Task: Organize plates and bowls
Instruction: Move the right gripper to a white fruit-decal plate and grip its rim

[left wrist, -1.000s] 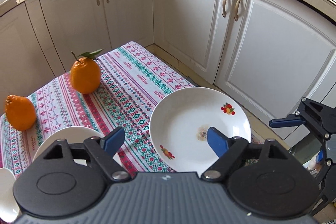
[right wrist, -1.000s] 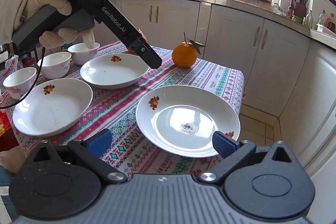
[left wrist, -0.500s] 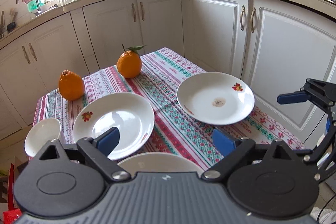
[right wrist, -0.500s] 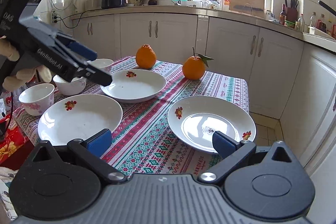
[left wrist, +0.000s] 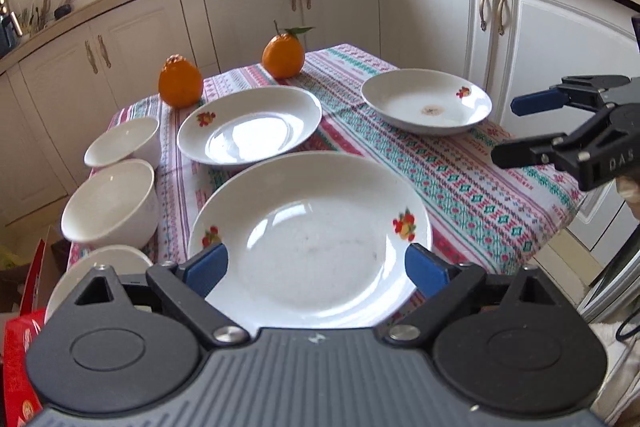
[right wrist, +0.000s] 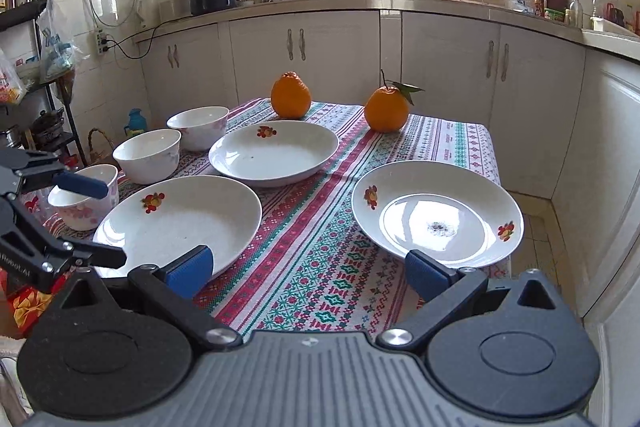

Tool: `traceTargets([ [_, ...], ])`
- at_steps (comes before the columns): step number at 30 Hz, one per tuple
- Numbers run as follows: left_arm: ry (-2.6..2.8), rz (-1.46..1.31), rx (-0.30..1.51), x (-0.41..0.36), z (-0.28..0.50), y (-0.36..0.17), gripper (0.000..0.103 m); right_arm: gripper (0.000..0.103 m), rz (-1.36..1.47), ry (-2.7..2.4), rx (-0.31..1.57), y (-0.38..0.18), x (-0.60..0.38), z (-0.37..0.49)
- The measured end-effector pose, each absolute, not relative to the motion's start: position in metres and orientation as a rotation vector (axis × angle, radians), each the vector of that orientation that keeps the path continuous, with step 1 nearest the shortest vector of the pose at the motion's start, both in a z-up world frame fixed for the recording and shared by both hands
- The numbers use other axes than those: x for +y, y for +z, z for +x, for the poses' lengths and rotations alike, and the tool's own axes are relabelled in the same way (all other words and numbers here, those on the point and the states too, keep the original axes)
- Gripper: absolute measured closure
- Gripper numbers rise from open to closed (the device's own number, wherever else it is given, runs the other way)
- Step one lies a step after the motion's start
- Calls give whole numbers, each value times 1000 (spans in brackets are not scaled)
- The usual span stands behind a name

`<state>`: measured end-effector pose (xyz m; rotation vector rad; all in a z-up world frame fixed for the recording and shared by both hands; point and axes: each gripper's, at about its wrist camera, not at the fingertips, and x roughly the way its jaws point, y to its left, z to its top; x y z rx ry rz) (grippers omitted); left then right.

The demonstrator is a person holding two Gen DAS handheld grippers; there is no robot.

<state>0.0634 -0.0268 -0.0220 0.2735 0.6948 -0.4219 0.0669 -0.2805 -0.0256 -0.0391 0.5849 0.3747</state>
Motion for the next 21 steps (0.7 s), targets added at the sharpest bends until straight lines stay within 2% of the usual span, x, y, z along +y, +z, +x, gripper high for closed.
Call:
traceTargets([
  [12, -385, 254, 762, 2, 56, -60, 8, 0, -34, 440, 665, -29, -255, 90],
  [21, -398, 255, 723, -4, 62, -70, 6, 0, -62, 511, 727, -30, -236, 110],
])
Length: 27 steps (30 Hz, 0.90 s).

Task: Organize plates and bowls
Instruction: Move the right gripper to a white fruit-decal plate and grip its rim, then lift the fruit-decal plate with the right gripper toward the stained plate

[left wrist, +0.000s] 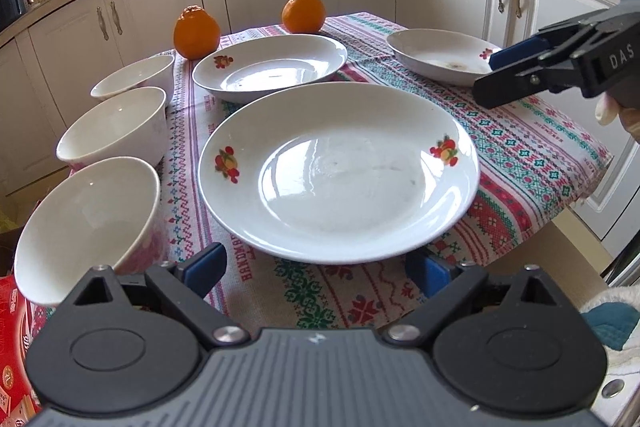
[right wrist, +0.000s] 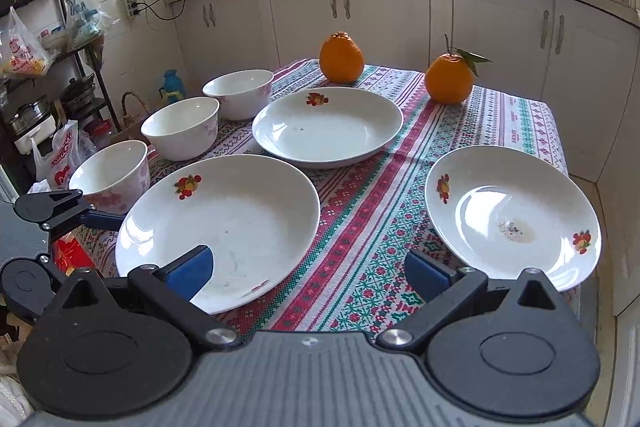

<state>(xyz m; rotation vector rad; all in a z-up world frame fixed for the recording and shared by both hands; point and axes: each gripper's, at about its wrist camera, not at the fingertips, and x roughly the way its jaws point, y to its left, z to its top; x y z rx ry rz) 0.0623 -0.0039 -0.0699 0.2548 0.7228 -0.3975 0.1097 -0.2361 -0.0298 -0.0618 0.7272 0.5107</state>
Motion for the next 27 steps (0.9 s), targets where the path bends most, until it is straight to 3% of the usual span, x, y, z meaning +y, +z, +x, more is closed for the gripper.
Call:
traceTargets([
  [27, -407, 169, 713, -10, 63, -72, 4, 0, -146, 879, 944, -60, -182, 210],
])
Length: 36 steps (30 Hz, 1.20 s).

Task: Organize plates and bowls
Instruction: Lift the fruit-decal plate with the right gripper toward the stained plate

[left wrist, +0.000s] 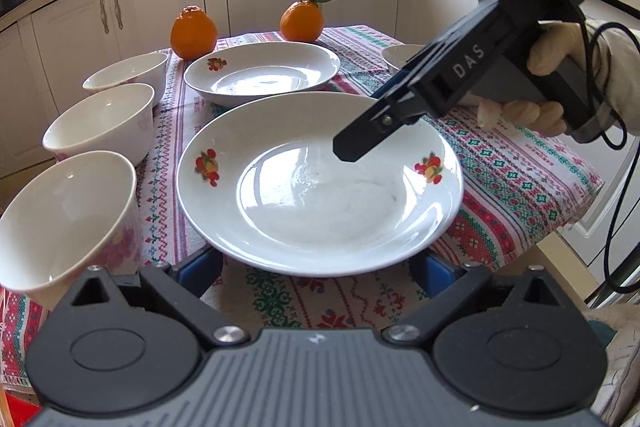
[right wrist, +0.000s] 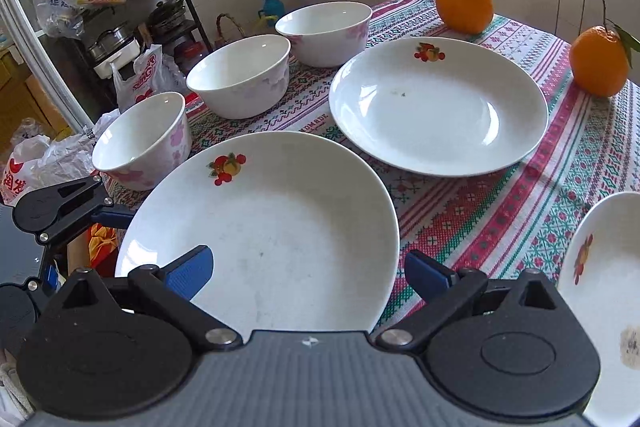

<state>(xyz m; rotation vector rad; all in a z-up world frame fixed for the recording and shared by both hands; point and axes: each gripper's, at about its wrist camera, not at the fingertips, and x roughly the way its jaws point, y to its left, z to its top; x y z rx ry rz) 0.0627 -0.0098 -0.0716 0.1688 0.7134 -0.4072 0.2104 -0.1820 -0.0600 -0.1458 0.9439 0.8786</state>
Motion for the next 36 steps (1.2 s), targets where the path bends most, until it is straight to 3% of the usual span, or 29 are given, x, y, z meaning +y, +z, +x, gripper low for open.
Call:
traceTargets([
  [5, -418, 173, 716, -10, 64, -72, 5, 2, -154, 913, 951, -61, -175, 225],
  [16, -439, 172, 722, -9, 67, -72, 5, 19, -150, 957, 984, -66, -168, 242],
  [36, -487, 199, 738, -9, 70, -64, 6, 20, -107, 963, 1013, -60, -172, 248],
])
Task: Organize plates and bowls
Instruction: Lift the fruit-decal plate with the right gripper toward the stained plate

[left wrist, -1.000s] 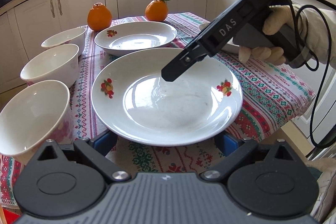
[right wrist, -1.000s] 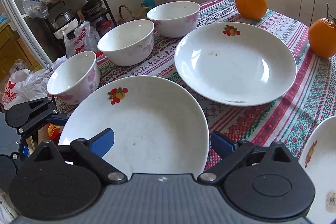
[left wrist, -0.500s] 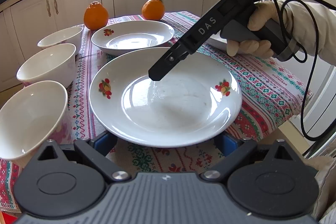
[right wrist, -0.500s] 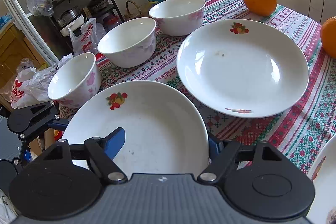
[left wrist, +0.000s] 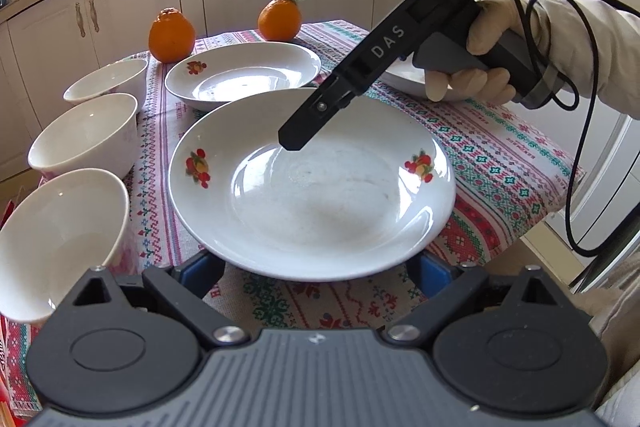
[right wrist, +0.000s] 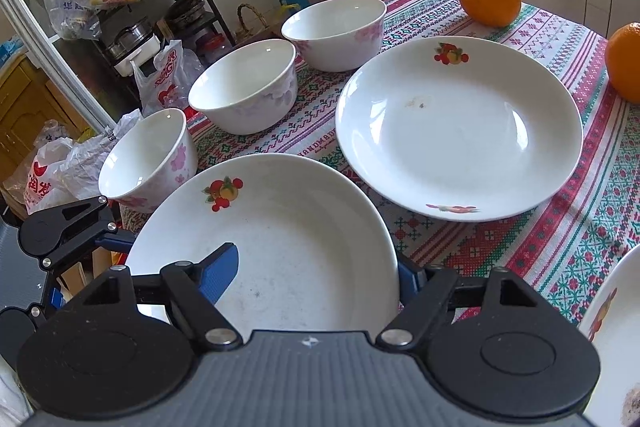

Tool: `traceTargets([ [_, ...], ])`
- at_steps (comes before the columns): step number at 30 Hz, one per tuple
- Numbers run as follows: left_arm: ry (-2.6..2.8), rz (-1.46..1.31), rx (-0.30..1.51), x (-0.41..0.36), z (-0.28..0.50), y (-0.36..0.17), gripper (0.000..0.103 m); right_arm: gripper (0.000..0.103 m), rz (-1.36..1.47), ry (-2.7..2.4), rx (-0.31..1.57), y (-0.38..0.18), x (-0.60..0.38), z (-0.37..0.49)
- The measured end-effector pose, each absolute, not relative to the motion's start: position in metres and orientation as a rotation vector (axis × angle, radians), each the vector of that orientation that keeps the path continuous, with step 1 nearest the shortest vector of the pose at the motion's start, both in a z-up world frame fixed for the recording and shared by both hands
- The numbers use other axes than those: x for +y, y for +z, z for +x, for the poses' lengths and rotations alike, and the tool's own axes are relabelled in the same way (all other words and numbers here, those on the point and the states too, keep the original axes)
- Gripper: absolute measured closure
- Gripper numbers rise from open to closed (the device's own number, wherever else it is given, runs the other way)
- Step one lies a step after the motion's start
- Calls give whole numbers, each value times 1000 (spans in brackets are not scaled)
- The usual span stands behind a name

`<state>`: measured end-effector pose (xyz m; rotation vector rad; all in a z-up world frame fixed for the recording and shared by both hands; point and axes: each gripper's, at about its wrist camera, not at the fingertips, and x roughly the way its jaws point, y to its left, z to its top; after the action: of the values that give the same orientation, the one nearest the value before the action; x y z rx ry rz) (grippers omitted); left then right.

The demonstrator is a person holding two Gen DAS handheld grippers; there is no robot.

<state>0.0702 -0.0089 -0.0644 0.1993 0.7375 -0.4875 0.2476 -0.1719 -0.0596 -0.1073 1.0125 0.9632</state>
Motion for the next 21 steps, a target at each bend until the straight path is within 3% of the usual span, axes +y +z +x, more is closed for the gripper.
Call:
traceTargets([
  [21, -656, 262, 726, -56, 96, -38, 6, 19, -67, 813, 906, -22, -248, 233],
])
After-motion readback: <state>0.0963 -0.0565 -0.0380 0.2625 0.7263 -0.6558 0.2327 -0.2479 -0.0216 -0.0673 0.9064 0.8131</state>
